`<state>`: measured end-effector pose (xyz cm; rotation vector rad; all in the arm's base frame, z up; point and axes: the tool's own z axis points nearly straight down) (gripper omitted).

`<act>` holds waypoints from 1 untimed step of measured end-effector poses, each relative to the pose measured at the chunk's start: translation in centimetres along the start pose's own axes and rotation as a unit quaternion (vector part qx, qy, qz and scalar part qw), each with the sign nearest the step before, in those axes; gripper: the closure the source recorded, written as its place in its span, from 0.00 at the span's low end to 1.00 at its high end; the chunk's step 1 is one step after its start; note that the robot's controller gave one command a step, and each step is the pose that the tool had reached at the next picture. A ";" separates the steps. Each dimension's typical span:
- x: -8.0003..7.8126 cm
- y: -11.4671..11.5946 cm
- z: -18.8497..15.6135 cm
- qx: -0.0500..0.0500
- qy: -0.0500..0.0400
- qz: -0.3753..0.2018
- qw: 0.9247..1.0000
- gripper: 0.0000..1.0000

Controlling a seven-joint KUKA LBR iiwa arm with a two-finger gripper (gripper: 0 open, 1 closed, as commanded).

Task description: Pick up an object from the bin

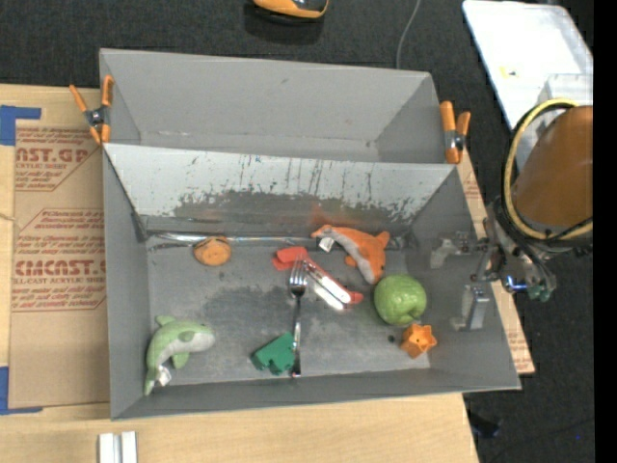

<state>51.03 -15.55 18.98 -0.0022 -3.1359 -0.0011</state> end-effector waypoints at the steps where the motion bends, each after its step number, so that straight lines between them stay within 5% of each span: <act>1: -0.2 0.1 -0.4 0.001 -0.004 -0.001 1.000 0.00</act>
Offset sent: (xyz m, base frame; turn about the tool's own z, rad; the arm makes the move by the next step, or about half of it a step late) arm 0.0438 0.0032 -0.1198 0.0101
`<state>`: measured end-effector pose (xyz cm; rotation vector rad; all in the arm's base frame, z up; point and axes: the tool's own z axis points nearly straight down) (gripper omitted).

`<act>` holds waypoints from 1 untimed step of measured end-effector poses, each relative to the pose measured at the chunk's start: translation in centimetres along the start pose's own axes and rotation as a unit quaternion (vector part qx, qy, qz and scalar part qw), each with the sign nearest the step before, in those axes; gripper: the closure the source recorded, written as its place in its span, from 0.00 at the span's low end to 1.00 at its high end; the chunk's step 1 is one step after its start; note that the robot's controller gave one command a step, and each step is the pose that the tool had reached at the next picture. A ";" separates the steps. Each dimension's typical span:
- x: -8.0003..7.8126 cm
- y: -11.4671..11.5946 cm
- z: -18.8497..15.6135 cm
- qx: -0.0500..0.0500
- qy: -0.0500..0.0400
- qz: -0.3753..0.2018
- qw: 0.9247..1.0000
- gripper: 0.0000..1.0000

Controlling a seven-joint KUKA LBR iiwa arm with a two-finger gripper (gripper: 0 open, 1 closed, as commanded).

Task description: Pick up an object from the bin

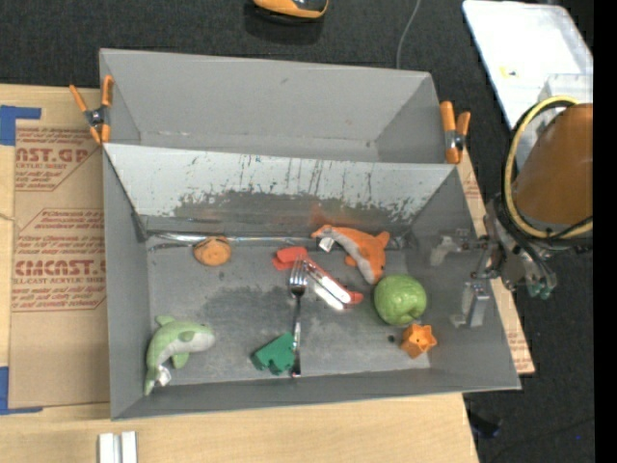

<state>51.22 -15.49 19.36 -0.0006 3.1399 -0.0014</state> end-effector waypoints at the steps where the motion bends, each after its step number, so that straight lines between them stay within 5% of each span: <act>1: -2.9 0.1 7.9 0.001 -0.003 0.004 1.000 0.00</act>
Offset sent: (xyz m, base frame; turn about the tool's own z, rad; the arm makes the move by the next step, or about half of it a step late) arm 0.0457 0.0107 -0.0772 0.3823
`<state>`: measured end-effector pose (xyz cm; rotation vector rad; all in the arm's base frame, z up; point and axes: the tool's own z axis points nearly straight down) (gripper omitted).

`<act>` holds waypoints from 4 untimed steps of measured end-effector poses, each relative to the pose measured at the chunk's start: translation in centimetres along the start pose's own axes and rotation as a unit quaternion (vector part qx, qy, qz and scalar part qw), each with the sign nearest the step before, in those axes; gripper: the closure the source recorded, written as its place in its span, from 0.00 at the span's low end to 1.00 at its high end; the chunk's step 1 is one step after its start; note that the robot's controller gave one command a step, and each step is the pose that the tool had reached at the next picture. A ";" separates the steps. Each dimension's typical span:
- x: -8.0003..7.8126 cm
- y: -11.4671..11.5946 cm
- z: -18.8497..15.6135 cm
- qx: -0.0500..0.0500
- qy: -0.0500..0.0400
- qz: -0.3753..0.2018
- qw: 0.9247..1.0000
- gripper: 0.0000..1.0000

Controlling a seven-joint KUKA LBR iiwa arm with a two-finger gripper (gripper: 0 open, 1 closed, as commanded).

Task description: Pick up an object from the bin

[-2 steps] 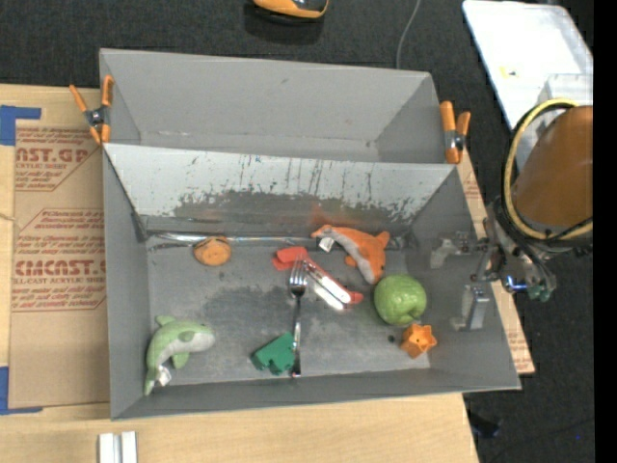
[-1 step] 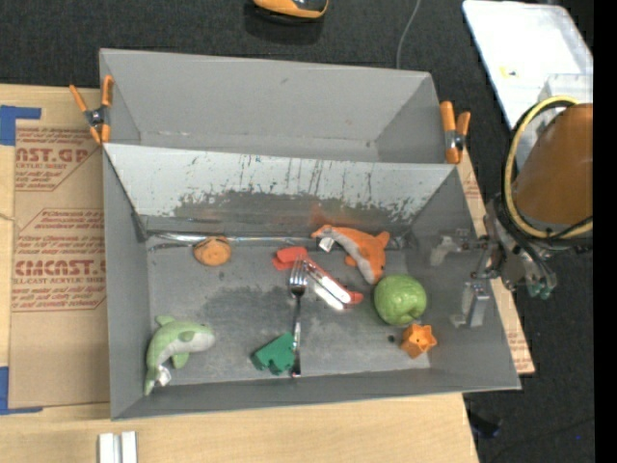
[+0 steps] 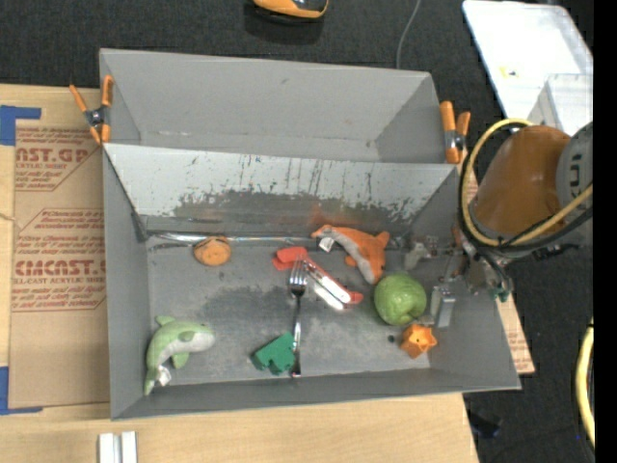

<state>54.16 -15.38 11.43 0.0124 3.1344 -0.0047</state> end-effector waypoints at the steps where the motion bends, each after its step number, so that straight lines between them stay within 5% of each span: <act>1: -0.9 0.6 2.1 -0.001 0.000 0.103 0.995 0.00; 2: 0.6 3.2 1.5 -0.002 0.003 0.140 0.990 0.00; 3: 0.1 2.7 4.6 -0.001 0.001 0.155 0.988 0.00; 4: -2.3 1.9 4.4 -0.001 -0.002 0.203 0.979 1.00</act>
Offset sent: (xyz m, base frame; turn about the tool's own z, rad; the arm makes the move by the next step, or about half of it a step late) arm -0.0057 0.0299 -0.0143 0.2833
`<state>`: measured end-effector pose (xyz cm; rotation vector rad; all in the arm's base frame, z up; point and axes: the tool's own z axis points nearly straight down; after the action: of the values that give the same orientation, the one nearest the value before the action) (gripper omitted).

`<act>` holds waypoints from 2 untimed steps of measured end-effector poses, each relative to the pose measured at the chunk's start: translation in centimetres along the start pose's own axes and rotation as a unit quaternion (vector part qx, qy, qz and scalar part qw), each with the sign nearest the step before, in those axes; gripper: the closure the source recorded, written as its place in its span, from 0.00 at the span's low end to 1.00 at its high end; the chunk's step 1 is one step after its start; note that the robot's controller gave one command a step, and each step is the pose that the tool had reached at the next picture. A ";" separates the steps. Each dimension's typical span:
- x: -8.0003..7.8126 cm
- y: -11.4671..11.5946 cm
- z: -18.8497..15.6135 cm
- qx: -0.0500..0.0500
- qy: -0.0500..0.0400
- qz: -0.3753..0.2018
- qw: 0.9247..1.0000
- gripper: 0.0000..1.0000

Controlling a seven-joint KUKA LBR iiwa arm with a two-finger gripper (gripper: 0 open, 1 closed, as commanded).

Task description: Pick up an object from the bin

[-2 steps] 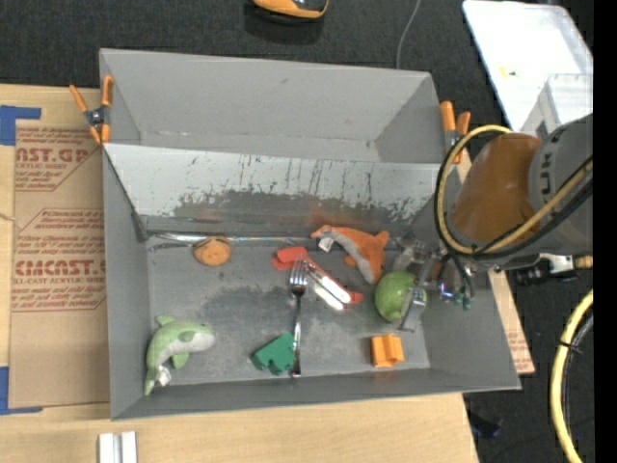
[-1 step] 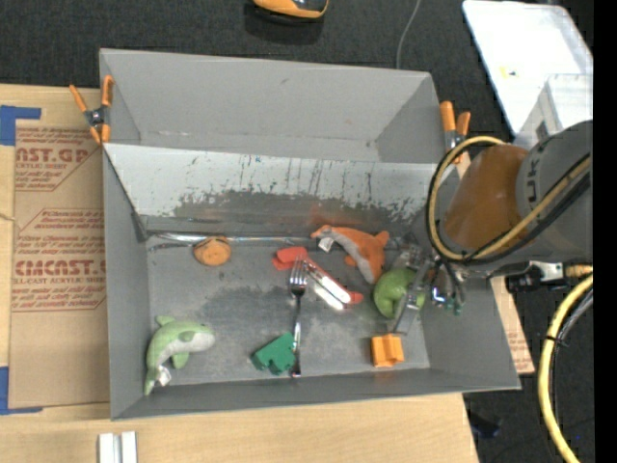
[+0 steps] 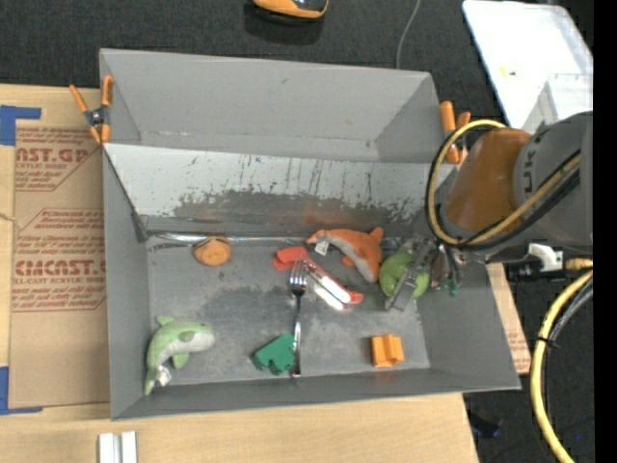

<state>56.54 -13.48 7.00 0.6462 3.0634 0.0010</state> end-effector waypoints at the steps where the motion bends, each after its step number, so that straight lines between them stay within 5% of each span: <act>1: 0.0 0.0 0.0 0.000 0.000 0.000 1.000 1.00; 2: 0.2 0.0 -2.5 0.001 0.003 0.000 1.000 1.00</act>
Offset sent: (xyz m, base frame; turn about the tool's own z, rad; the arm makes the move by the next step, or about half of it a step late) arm 0.0001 0.0000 0.0559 0.0003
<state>56.34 -13.40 9.48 0.6475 3.0702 0.0016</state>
